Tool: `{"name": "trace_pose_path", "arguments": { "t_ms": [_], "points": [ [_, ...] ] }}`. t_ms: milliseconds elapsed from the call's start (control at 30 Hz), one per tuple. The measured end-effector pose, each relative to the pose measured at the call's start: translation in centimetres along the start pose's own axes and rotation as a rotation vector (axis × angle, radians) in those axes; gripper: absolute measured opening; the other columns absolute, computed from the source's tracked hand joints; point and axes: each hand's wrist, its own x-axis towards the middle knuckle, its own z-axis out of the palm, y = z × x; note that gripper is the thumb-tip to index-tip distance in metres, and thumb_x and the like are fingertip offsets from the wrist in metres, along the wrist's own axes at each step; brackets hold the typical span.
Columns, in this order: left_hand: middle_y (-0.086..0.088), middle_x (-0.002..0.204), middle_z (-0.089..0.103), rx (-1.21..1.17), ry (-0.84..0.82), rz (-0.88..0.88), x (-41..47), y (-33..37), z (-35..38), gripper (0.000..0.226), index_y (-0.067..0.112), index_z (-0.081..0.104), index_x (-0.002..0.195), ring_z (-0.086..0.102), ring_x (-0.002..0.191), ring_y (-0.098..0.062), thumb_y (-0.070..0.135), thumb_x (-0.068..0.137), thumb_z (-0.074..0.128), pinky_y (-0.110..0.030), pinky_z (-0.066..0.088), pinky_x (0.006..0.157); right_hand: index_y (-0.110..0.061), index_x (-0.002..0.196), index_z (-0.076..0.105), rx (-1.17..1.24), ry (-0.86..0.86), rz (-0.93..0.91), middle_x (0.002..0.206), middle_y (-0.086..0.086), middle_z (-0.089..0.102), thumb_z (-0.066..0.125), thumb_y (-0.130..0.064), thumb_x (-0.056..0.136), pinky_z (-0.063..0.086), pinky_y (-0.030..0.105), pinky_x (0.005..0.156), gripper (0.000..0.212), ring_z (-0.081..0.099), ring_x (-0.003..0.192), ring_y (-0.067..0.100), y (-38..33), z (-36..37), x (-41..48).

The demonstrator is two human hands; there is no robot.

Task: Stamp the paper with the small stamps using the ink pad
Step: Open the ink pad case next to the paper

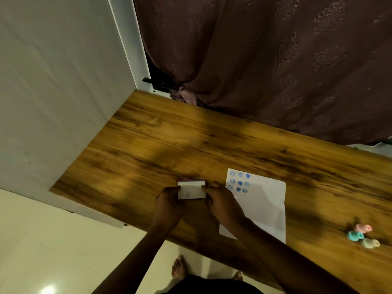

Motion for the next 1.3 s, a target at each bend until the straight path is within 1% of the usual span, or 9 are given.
{"name": "trace_pose_path", "arguments": {
  "t_ms": [67, 133, 333, 500, 667, 767, 867, 1000, 1300],
  "points": [
    [-0.02, 0.135, 0.067, -0.01, -0.004, 0.004, -0.1, 0.1, -0.2, 0.049, 0.0, 0.059, 0.137, 0.066, 0.124, -0.034, -0.005, 0.089, 0.071, -0.029, 0.059, 0.097, -0.02, 0.144, 0.055, -0.068, -0.047, -0.052, 0.15, 0.003, 0.053, 0.058, -0.02, 0.102, 0.044, 0.033, 0.115, 0.042, 0.054, 0.135, 0.022, 0.2, -0.5, 0.2],
    [-0.018, 0.133, 0.068, -0.012, -0.007, 0.029, -0.4, 0.3, -0.2, 0.048, 0.002, 0.06, 0.136, 0.067, 0.122, -0.033, -0.004, 0.09, 0.071, -0.04, 0.058, 0.099, -0.019, 0.144, 0.055, -0.113, -0.07, -0.092, 0.15, 0.003, 0.053, 0.056, -0.022, 0.103, 0.044, 0.033, 0.114, 0.041, 0.054, 0.135, 0.022, 0.3, -0.9, 0.3],
    [-0.015, 0.127, 0.072, -0.053, 0.032, 0.064, -0.6, 0.7, -0.4, 0.043, 0.005, 0.063, 0.134, 0.071, 0.117, -0.03, 0.0, 0.091, 0.071, -0.025, 0.055, 0.09, -0.019, 0.143, 0.058, -0.168, -0.105, -0.172, 0.148, 0.001, 0.053, 0.055, -0.033, 0.103, 0.044, 0.03, 0.11, 0.042, 0.05, 0.135, 0.02, 0.5, -2.3, 1.0],
    [-0.018, 0.136, 0.068, 0.001, 0.048, 0.058, -0.9, 0.8, -0.6, 0.061, 0.004, 0.051, 0.147, 0.065, 0.126, -0.032, -0.001, 0.089, 0.07, -0.033, 0.05, 0.101, -0.019, 0.139, 0.063, -0.116, -0.108, -0.195, 0.148, 0.001, 0.057, 0.054, -0.036, 0.104, 0.043, 0.033, 0.109, 0.04, 0.051, 0.136, 0.02, 0.5, -3.8, 1.8],
    [-0.015, 0.136, 0.069, -0.009, 0.04, 0.044, -1.0, 0.8, -0.6, 0.063, 0.005, 0.051, 0.148, 0.066, 0.125, -0.027, -0.006, 0.088, 0.069, 0.0, 0.045, 0.086, -0.017, 0.133, 0.067, -0.077, -0.171, -0.232, 0.135, 0.006, 0.066, 0.055, -0.033, 0.104, 0.048, 0.033, 0.101, 0.035, 0.061, 0.123, 0.024, 0.7, -5.3, 3.3],
    [-0.016, 0.135, 0.069, -0.002, 0.028, 0.05, -0.9, 0.5, -0.6, 0.061, 0.003, 0.052, 0.146, 0.066, 0.122, -0.023, -0.005, 0.089, 0.07, 0.005, 0.043, 0.078, -0.021, 0.133, 0.064, -0.053, -0.226, -0.276, 0.133, 0.006, 0.067, 0.051, -0.034, 0.106, 0.052, 0.038, 0.102, 0.033, 0.062, 0.121, 0.024, 0.6, -6.4, 4.3],
    [-0.018, 0.135, 0.068, -0.023, 0.016, 0.026, -0.8, 0.3, -0.5, 0.063, 0.002, 0.048, 0.15, 0.065, 0.118, -0.019, -0.005, 0.091, 0.07, 0.0, 0.047, 0.078, -0.017, 0.134, 0.062, -0.108, -0.201, -0.336, 0.138, 0.009, 0.063, 0.052, -0.029, 0.106, 0.049, 0.042, 0.107, 0.032, 0.059, 0.125, 0.028, 0.7, -7.2, 5.9],
    [-0.016, 0.139, 0.067, -0.042, 0.02, 0.019, -0.7, 0.3, -0.3, 0.062, 0.003, 0.046, 0.151, 0.066, 0.126, -0.026, 0.002, 0.094, 0.07, -0.024, 0.05, 0.096, 0.005, 0.139, 0.057, -0.144, -0.277, -0.297, 0.148, 0.023, 0.054, 0.051, -0.017, 0.106, 0.033, 0.036, 0.118, 0.04, 0.05, 0.136, 0.033, 0.9, -7.6, 8.2],
    [-0.014, 0.143, 0.063, -0.149, 0.028, -0.021, -0.8, 0.1, 0.0, 0.059, 0.006, 0.046, 0.15, 0.062, 0.132, -0.026, 0.003, 0.095, 0.069, -0.038, 0.053, 0.107, -0.012, 0.124, 0.073, 0.025, -0.132, -0.195, 0.138, 0.009, 0.065, 0.064, -0.016, 0.1, 0.031, 0.019, 0.106, 0.026, 0.059, 0.128, 0.026, 0.7, -6.0, 10.0]
  ]
}}
